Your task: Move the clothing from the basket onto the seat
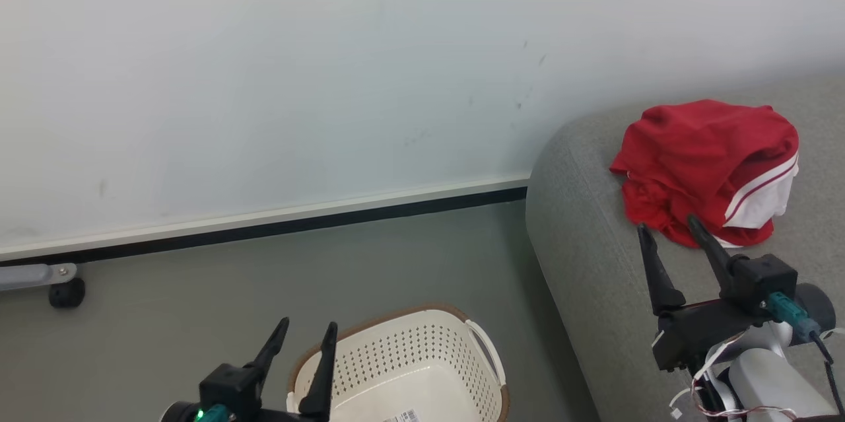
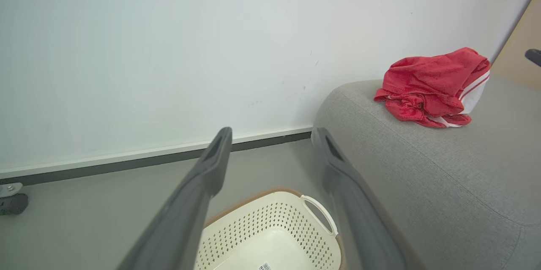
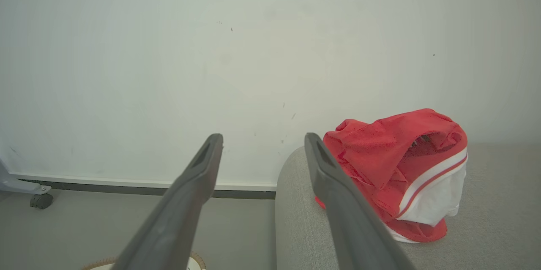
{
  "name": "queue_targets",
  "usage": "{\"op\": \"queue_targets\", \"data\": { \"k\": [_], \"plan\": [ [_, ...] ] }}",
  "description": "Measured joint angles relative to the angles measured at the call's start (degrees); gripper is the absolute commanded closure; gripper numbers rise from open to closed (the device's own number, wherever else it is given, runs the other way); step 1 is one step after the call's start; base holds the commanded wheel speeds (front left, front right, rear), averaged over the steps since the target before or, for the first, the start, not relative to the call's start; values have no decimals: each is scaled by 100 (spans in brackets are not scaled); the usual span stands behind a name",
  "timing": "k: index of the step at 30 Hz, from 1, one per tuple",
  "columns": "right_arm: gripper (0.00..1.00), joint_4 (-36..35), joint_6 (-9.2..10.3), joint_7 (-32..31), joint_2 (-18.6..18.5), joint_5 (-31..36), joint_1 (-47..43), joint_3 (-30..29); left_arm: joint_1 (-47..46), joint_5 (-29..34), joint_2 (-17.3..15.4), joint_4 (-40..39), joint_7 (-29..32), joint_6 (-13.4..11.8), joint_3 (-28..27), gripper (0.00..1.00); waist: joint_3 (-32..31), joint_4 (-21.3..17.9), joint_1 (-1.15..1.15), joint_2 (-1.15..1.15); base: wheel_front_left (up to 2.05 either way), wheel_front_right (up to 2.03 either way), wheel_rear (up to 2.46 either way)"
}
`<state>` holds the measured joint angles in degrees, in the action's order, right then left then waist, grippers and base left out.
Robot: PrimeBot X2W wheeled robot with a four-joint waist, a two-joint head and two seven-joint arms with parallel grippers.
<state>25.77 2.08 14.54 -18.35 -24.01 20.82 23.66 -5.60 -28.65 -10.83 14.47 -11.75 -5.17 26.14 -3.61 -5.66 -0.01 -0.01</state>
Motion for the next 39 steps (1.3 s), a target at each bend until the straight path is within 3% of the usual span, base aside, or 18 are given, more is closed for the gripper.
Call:
{"op": "queue_targets", "data": {
  "k": [16,39],
  "plan": [
    [0,-1451,399,0,178,304,-1111,13,816,-38,-345,-307,-156,-145,-745,0,-328,389,1,0,0,0,0],
    [0,-2203,504,0,374,541,-2314,-531,1311,119,-344,-695,-226,-190,-1337,0,-262,490,2,1,0,0,0]
  ]
}}
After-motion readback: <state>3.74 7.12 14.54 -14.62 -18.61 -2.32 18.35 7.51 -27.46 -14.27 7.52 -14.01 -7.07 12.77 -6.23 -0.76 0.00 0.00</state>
